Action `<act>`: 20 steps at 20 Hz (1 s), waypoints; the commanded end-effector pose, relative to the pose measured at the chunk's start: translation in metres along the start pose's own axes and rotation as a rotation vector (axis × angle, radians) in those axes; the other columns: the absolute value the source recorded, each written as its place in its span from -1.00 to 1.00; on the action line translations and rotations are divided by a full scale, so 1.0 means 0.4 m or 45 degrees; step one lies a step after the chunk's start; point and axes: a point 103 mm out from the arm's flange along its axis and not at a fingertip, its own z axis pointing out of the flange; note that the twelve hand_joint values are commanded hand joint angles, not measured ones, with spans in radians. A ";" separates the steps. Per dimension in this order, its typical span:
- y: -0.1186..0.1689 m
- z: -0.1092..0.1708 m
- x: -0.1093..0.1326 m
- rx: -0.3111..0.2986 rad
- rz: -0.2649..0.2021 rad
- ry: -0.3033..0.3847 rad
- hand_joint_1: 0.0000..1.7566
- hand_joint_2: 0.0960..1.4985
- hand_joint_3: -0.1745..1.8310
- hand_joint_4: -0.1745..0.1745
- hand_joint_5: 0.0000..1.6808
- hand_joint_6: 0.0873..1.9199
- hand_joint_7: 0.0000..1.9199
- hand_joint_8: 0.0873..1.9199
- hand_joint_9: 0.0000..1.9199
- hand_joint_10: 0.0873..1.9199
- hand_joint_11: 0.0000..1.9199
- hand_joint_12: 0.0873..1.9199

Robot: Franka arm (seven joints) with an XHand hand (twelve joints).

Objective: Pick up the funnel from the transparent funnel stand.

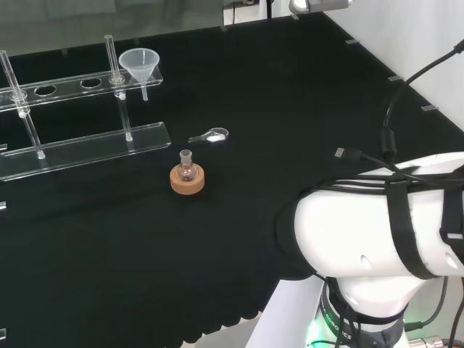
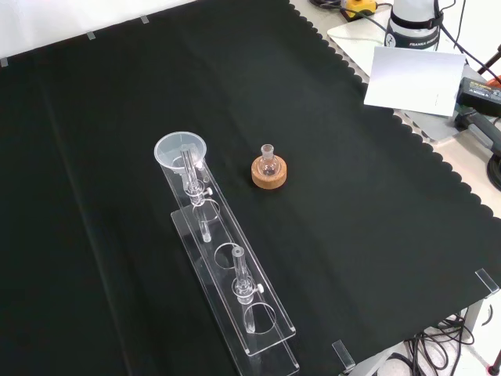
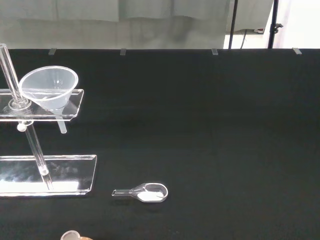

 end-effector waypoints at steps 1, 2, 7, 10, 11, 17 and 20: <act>0.002 0.001 0.000 -0.010 0.003 -0.012 -1.00 0.37 -0.22 0.32 -0.96 -0.96 -1.00 -0.71 -0.87 -0.45 -0.98 0.29; 0.003 0.002 0.001 -0.008 0.004 -0.006 -1.00 0.40 -0.26 0.32 -0.95 -1.00 -1.00 -0.73 -0.88 -0.46 -0.99 0.32; 0.011 0.006 0.006 -0.001 0.009 -0.005 -1.00 0.44 -0.31 0.32 -0.93 -1.00 -1.00 -0.75 -0.88 -0.46 -1.00 0.34; 0.022 0.013 0.004 0.015 0.031 -0.006 -1.00 0.44 -0.32 0.31 -0.93 -1.00 -1.00 -0.75 -0.88 -0.46 -1.00 0.34; 0.026 0.017 0.004 0.020 0.039 -0.010 -1.00 0.44 -0.32 0.31 -0.92 -1.00 -1.00 -0.75 -0.88 -0.47 -1.00 0.34; 0.059 0.046 0.008 0.052 0.070 -0.022 -1.00 0.45 -0.32 0.30 -0.92 -1.00 -1.00 -0.75 -0.88 -0.47 -1.00 0.34; 0.095 0.063 0.019 0.071 0.063 -0.037 -1.00 0.46 -0.35 0.30 -0.90 -1.00 -1.00 -0.74 -0.87 -0.47 -1.00 0.34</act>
